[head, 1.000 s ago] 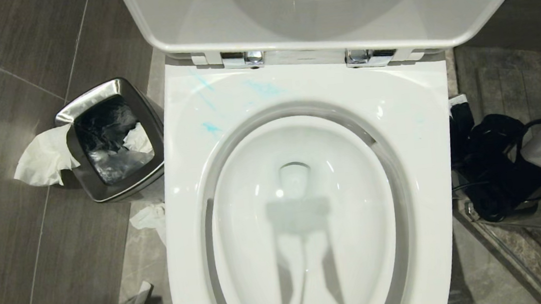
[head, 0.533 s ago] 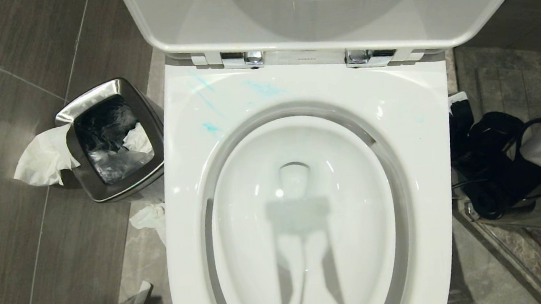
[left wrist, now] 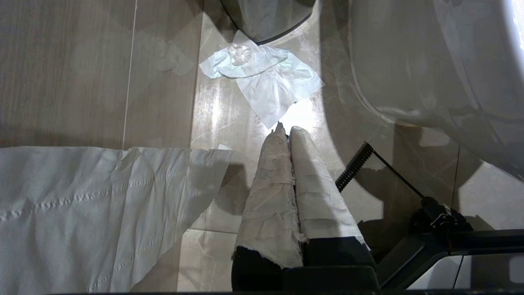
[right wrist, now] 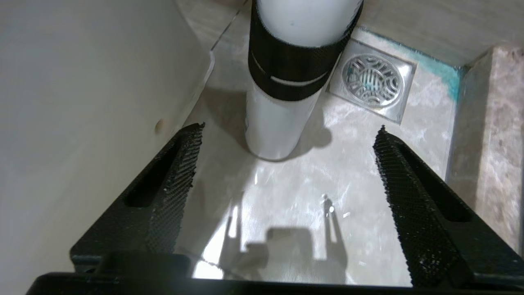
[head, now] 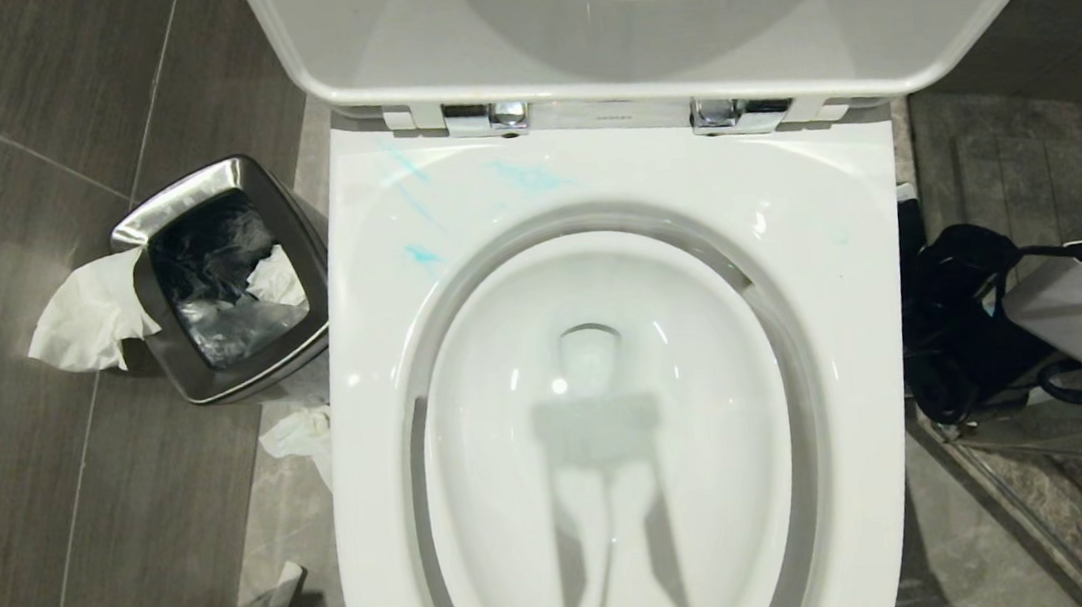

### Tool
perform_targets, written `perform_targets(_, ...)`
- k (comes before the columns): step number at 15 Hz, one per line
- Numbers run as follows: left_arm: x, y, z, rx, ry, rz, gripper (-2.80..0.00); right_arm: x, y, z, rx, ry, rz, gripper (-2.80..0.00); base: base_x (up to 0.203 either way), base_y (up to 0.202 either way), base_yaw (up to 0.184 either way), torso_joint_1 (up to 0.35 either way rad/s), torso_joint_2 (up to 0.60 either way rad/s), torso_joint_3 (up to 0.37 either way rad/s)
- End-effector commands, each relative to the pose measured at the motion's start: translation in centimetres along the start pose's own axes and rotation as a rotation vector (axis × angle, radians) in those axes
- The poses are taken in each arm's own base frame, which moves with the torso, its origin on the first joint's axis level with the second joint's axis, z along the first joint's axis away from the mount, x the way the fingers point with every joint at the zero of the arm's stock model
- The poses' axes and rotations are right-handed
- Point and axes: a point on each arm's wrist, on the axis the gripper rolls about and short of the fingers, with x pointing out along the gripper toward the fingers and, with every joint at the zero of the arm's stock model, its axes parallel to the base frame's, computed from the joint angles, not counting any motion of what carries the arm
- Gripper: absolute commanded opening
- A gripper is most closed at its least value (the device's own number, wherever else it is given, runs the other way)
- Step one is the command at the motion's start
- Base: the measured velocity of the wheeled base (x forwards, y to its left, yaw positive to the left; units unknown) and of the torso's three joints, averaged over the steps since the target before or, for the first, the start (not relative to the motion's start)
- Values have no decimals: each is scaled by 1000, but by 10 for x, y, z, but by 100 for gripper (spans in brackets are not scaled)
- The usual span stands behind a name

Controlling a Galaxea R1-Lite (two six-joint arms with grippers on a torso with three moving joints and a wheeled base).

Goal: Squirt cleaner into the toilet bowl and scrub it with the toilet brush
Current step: Pour in the cleaning agent

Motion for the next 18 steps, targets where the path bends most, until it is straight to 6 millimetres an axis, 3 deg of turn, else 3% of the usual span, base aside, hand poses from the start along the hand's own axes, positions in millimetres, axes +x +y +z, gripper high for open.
perform_targets(1,0,0,0,1,1,0,-280,7,1,-10,-7,-26,-5,0,0,0,0,0,0,0)
perform_targets(5,0,0,0,1,2,-1,-280,30,-4,-7,-27,-138,-28,0,0,0,0,0,0,0)
perform_targets(9,0,0,0,1,2,1,-280,36,-1,-18,-29,-160,-24,0,0,0,0,0,0,0)
perform_targets(13,0,0,0,1,2,-1,-280,54,-5,-16,-45,-248,-39,0,0,0,0,0,0,0)
perform_targets(18,0,0,0,1,2,0,-280,67,-1,-32,-43,-254,-34,0,0,0,0,0,0,0)
